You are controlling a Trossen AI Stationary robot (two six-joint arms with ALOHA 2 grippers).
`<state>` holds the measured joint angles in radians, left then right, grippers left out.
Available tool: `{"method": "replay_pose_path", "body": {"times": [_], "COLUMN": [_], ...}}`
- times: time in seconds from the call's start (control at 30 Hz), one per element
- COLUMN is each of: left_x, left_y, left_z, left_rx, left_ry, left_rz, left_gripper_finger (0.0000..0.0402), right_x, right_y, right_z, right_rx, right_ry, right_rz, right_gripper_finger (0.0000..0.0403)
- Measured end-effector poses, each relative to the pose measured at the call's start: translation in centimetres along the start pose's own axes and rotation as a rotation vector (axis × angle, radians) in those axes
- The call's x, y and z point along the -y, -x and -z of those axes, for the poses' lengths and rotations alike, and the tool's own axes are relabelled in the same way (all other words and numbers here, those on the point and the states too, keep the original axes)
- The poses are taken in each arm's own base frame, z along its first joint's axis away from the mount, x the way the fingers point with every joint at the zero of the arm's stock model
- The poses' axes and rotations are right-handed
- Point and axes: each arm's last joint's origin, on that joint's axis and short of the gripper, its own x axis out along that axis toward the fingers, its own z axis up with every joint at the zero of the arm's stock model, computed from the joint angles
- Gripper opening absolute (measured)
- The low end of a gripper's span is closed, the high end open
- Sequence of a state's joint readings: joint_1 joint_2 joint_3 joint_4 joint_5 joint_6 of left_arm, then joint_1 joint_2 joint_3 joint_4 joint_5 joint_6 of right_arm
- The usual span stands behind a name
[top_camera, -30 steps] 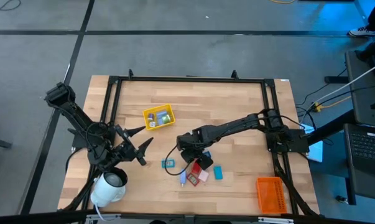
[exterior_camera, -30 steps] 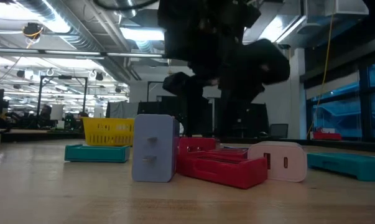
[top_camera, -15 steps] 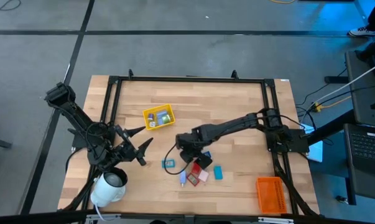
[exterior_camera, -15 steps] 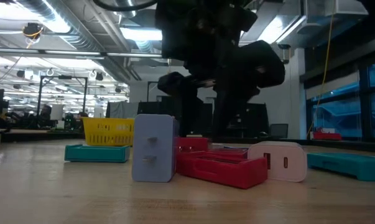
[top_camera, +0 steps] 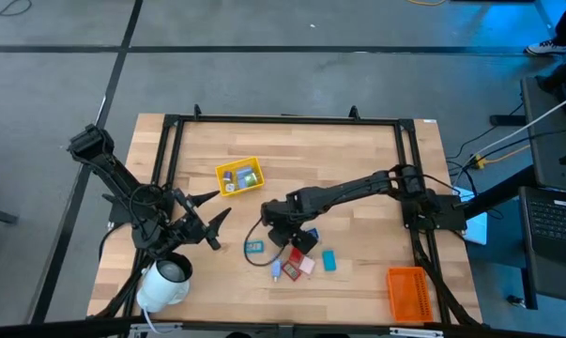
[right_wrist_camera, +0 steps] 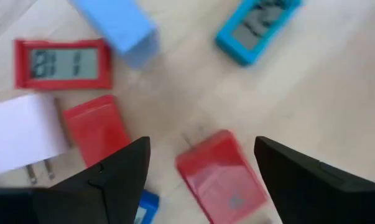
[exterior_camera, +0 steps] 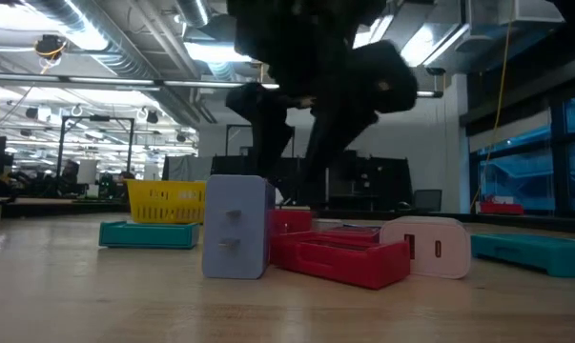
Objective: Pick & Place Office items
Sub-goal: Put the red charger adapter into the yellow bin
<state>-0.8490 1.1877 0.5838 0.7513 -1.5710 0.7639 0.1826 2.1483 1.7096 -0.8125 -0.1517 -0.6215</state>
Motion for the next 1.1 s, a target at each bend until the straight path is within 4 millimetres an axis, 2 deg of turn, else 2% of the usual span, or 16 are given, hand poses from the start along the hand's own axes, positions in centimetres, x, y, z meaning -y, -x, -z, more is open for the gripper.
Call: {"method": "replay_pose_path", "body": {"times": [0.23, 0.4, 0.7, 0.93, 1.1], "left_x": [0.0, 0.0, 0.0, 0.0, 0.0], "left_y": [0.2, 0.2, 0.2, 0.2, 0.2], "left_z": [0.0, 0.0, 0.0, 0.0, 0.0], "left_rx": [0.005, 0.005, 0.005, 0.005, 0.004], "left_ry": [0.000, 0.001, 0.000, 0.000, 0.000], "left_rz": [0.008, 0.007, 0.007, 0.007, 0.006], "left_gripper_finger": [0.0261, 0.0261, 0.0261, 0.0261, 0.0261], "right_x": [-0.6, -0.5, 0.2, -1.0, -0.8], "right_y": [-1.8, -2.1, -2.1, -1.0, -0.9], "right_z": [1.1, 1.1, 1.4, -1.0, -0.9], "right_rx": [-0.142, -0.198, -0.184, -0.192, -0.215], "right_ry": [0.174, 0.337, 0.353, 0.446, 0.508], "right_rz": [0.001, 0.050, 0.062, 0.140, 0.139], "right_gripper_finger": [0.0295, 0.0295, 0.0295, 0.0295, 0.0295]}}
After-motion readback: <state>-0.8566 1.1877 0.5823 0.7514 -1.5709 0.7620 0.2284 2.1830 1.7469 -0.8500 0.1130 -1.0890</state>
